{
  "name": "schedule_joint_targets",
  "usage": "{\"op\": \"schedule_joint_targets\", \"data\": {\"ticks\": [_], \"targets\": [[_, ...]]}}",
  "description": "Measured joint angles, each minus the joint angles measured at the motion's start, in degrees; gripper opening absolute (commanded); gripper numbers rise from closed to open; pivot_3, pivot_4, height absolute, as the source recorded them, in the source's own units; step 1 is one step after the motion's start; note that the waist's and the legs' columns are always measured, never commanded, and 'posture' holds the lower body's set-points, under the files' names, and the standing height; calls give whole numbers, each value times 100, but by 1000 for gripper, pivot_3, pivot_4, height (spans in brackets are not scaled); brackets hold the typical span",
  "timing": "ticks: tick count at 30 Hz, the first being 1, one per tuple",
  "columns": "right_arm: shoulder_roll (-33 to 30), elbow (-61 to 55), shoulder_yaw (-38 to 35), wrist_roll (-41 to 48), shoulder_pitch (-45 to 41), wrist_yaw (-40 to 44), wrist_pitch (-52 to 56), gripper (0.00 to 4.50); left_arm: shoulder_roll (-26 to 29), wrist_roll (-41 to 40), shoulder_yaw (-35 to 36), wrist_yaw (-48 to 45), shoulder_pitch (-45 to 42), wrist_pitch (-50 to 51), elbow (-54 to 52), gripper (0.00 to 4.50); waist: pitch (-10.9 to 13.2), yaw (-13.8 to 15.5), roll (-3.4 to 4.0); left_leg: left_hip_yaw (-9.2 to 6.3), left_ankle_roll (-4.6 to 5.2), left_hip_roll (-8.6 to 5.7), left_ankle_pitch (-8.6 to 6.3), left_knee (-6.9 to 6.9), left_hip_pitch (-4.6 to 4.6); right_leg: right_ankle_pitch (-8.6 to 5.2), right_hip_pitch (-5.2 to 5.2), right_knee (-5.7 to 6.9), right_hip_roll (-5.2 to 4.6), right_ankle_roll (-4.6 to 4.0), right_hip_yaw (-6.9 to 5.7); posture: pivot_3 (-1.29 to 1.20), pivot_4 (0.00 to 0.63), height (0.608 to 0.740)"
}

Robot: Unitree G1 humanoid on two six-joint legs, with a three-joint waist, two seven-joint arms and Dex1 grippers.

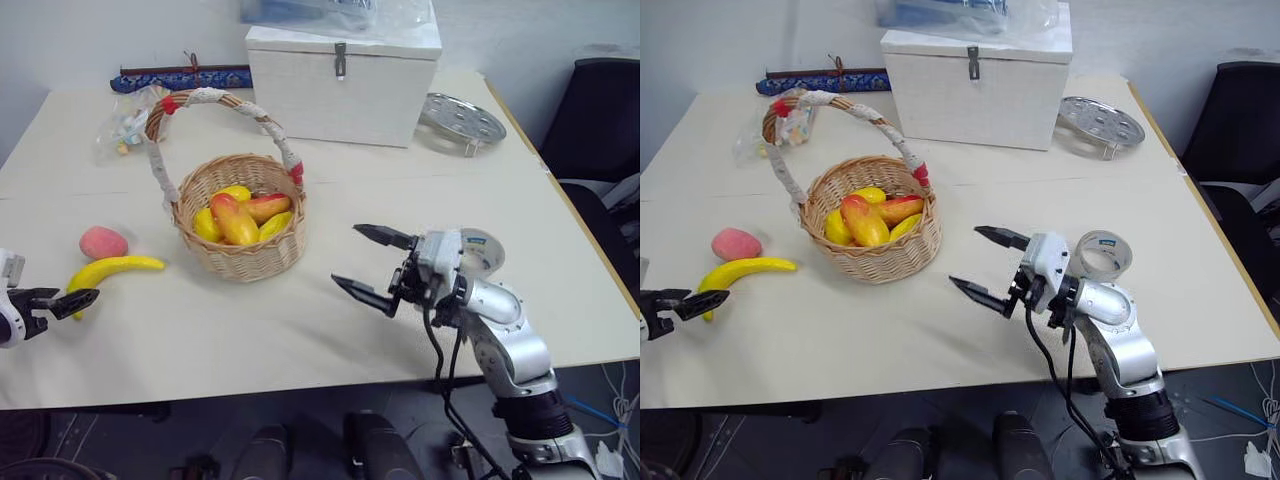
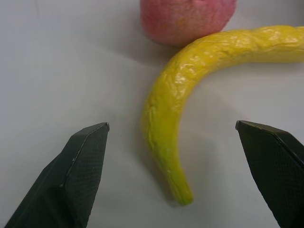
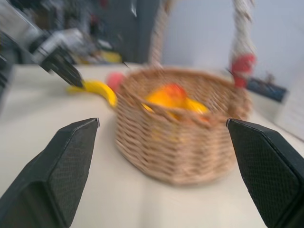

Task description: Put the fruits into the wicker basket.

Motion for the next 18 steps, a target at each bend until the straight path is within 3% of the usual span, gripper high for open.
{"op": "schedule_joint_targets", "data": {"ticks": [7, 12, 18], "targets": [[91, -313, 204, -124, -46, -318, 254, 4452, -126, 281, -199, -308, -418, -68, 527, 4500, -1, 8, -1, -1, 19, -7, -10, 15, 8, 2, 6, 24, -7, -3, 1, 0, 150, 740], [90, -300, 203, -126, -53, -315, 218, 4500, -198, 285, -91, -488, -399, -85, 563, 3440, -1, 7, -1, -1, 19, -8, -9, 16, 8, 2, 6, 26, -8, -3, 1, 0, 150, 740], [93, -224, 164, -128, -138, -240, 87, 4500, -212, 209, 237, -737, 137, -20, 279, 1619, -1, -15, -1, -1, 19, -7, -10, 16, 7, 2, 5, 24, -7, -3, 3, 0, 150, 740]]}}
